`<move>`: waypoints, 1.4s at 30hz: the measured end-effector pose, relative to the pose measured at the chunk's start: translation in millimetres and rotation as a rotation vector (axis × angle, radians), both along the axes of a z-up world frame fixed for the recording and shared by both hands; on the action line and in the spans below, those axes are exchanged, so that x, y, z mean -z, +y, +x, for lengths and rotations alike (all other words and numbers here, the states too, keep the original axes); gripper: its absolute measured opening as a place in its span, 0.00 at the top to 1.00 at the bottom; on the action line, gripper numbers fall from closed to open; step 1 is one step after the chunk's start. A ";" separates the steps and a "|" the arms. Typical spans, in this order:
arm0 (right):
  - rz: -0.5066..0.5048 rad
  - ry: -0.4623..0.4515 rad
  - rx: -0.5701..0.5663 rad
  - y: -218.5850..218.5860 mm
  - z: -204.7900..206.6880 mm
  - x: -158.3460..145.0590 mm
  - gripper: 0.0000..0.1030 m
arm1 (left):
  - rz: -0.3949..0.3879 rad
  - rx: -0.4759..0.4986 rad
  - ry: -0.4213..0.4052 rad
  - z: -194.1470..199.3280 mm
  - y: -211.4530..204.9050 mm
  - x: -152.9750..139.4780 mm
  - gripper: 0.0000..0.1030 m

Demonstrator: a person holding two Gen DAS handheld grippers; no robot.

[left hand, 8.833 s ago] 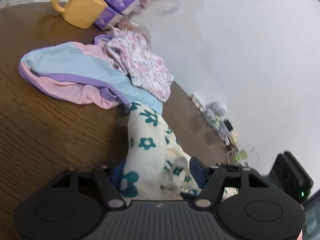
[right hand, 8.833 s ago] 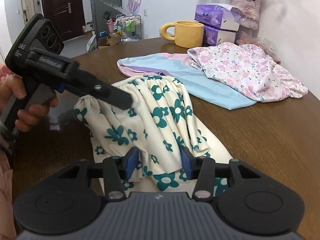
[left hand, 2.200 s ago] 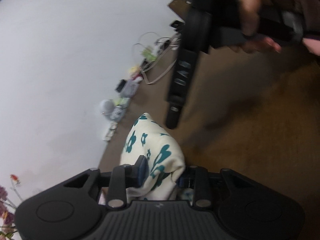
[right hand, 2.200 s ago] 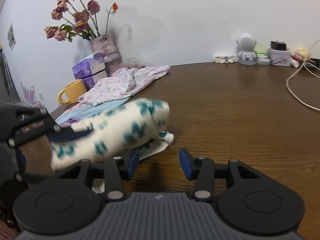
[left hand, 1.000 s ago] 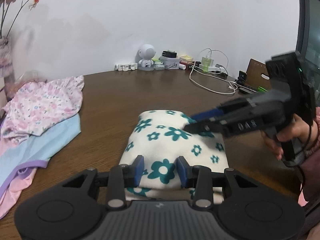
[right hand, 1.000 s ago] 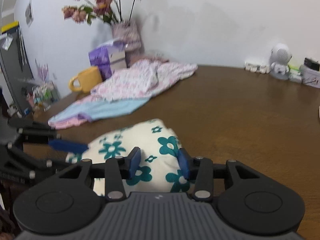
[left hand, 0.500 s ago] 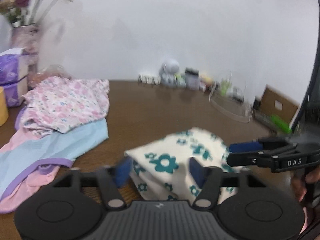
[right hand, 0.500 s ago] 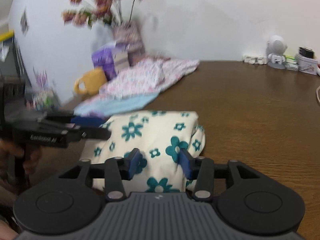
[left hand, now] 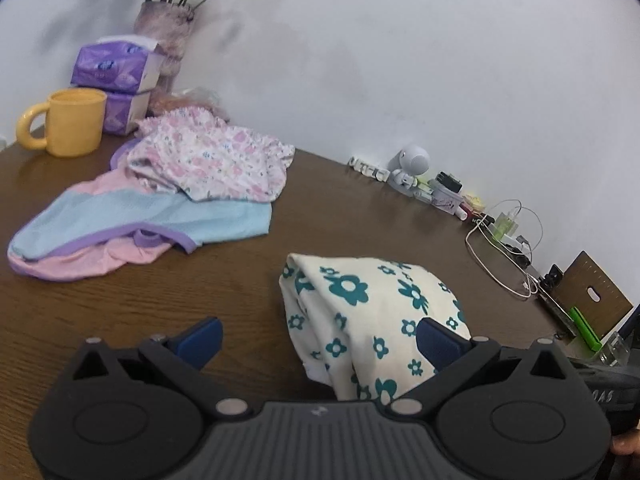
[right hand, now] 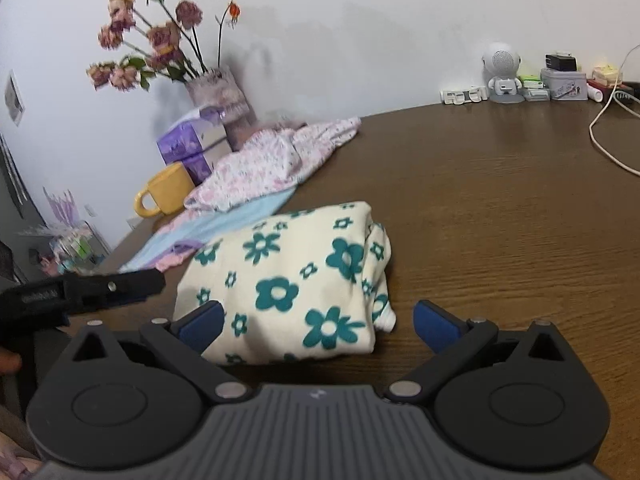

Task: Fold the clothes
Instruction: 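Grasp the folded bundle with both grippers from its sides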

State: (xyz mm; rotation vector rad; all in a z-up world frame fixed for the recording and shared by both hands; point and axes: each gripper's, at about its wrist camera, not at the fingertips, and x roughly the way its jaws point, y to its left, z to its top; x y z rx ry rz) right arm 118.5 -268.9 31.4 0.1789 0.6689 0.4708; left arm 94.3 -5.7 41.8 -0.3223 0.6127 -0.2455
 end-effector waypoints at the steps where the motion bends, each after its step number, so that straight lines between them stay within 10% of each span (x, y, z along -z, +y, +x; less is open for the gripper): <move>1: -0.019 -0.003 0.004 3.8 -1.0 0.4 0.00 | 0.001 -0.003 0.002 0.5 0.3 1.1 0.00; 31: 0.246 0.239 -0.156 -15.3 115.4 38.6 0.02 | -0.171 0.093 0.221 96.4 -2.8 35.3 0.12; 42: 0.345 0.267 -0.139 -19.4 113.8 48.3 0.35 | -0.300 0.115 0.214 101.1 0.6 49.0 0.36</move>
